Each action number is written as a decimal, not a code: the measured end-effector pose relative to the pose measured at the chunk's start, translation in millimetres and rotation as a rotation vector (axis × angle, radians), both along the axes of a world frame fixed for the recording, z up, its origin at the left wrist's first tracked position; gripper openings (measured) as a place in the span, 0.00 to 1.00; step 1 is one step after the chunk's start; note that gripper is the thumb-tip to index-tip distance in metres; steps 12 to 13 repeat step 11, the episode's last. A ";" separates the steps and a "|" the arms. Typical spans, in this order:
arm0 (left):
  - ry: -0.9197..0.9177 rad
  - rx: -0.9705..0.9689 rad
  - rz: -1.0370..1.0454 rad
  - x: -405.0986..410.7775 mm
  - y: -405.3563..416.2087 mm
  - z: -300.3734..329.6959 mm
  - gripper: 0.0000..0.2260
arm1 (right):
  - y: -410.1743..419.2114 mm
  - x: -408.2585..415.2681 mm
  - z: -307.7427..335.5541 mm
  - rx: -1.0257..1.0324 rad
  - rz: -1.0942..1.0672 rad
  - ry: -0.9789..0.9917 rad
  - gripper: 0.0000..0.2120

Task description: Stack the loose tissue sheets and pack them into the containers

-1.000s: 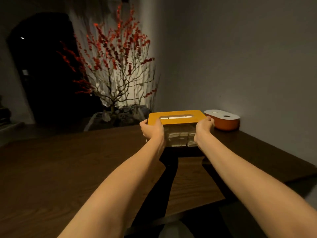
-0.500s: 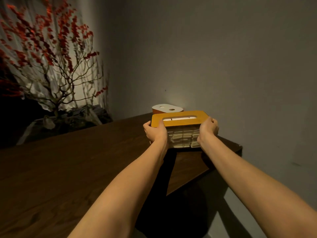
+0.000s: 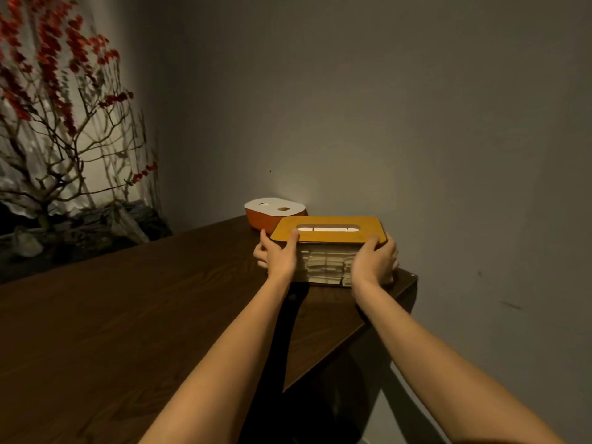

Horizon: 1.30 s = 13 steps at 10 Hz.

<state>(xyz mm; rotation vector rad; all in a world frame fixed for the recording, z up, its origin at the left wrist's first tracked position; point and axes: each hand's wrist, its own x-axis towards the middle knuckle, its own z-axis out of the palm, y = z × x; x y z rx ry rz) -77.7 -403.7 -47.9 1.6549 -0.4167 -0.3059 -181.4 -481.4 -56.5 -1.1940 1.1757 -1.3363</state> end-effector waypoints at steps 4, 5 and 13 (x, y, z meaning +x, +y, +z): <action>-0.052 -0.006 -0.116 -34.7 -26.7 -10.2 0.23 | 15.9 14.8 -9.2 -0.440 0.030 0.321 0.18; -0.069 -0.027 -0.243 -37.7 -30.6 -10.2 0.23 | 13.1 15.8 -2.2 -0.462 0.144 0.386 0.18; 0.043 0.017 -0.227 5.3 -11.1 9.5 0.17 | 13.4 19.3 5.8 -0.296 0.265 0.356 0.24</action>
